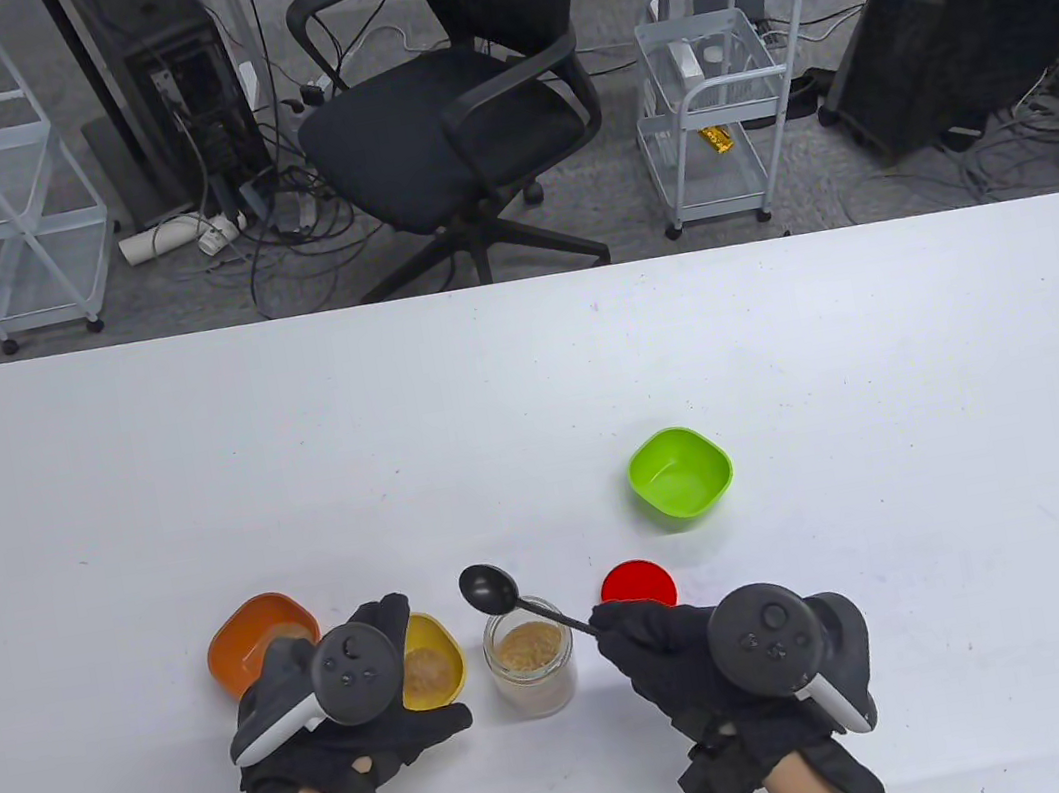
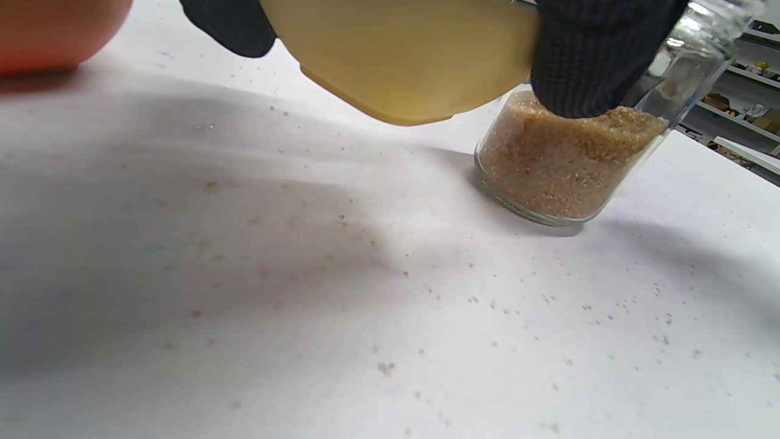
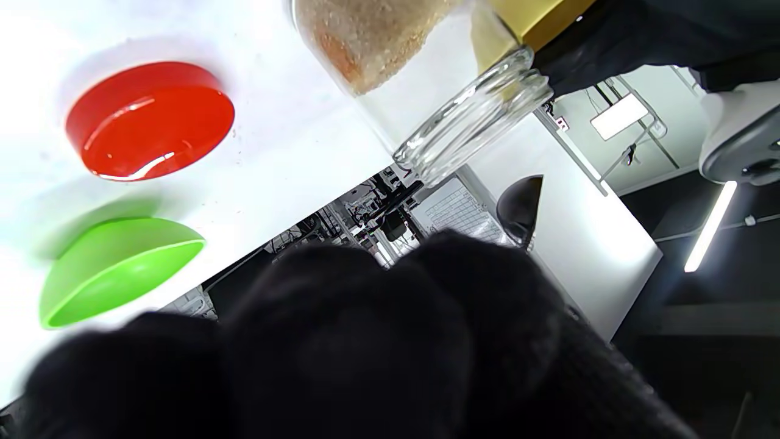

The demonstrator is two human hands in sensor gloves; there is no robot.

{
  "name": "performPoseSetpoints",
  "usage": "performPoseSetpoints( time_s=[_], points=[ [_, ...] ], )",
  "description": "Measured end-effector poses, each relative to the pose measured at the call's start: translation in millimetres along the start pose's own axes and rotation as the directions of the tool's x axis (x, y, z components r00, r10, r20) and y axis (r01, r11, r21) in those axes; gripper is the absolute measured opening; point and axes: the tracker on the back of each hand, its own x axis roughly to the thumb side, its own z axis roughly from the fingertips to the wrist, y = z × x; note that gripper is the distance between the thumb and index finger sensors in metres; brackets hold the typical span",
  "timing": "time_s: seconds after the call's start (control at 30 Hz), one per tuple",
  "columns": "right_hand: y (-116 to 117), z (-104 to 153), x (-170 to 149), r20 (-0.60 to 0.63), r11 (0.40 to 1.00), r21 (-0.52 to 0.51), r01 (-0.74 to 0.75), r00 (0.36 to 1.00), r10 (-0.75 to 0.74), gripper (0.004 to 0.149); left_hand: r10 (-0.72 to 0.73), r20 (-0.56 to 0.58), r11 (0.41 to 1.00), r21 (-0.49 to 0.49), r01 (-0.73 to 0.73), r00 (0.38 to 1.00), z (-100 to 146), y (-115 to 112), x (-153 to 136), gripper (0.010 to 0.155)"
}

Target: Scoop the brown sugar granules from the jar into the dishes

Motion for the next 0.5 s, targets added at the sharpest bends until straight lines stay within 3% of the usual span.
performPoseSetpoints(
  time_s=[0.5],
  points=[
    [1.4, 11.5, -20.5, -0.013, 0.992, -0.044, 0.120, 0.993, -0.121, 0.039, -0.034, -0.006, 0.999, -0.014, 0.034, 0.999, -2.0, 0.0, 3.3, 0.117]
  ],
)
